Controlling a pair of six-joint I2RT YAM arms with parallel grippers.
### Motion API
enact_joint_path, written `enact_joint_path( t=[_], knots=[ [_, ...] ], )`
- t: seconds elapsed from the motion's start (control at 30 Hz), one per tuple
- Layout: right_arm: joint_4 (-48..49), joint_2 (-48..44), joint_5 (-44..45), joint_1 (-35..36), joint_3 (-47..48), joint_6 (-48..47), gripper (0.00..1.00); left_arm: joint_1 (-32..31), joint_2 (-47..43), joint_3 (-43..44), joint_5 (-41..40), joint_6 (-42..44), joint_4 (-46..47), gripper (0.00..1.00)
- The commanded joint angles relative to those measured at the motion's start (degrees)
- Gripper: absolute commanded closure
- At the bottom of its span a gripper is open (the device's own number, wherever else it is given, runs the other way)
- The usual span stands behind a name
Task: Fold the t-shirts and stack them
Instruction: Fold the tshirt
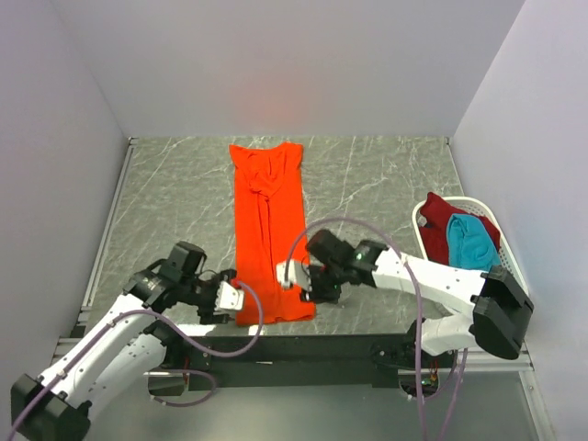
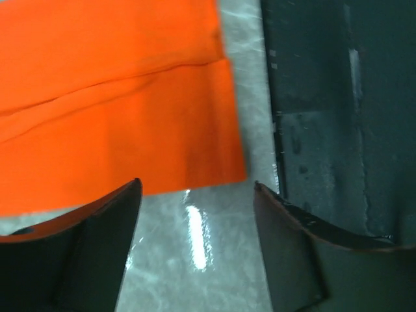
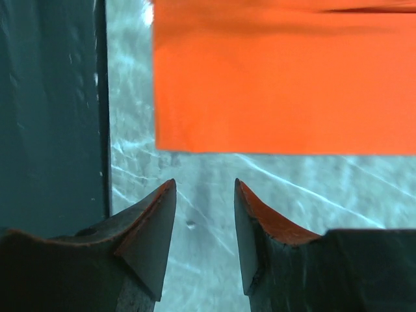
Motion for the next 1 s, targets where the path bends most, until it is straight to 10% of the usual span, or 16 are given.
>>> enact_joint_path(
  t=[0.0,0.27,0.97],
  knots=[
    [10.6,-4.5,5.2,4.9,-7.0,-6.5,0.52,-6.3,-0.2,-2.6,-5.0,-1.7,6.7,0.27],
    [23.1,-9.5,10.4,13.8,-19.8,-13.8,0.52,-20.0,0.7,-9.1,-12.8,-4.4,14.8,0.42],
    [30.3,-3.1,15.7,18.0,-25.2,-16.9,0.65,-26.8,8.2,-11.1,-19.4,-2.3,17.3,0.58]
  ],
)
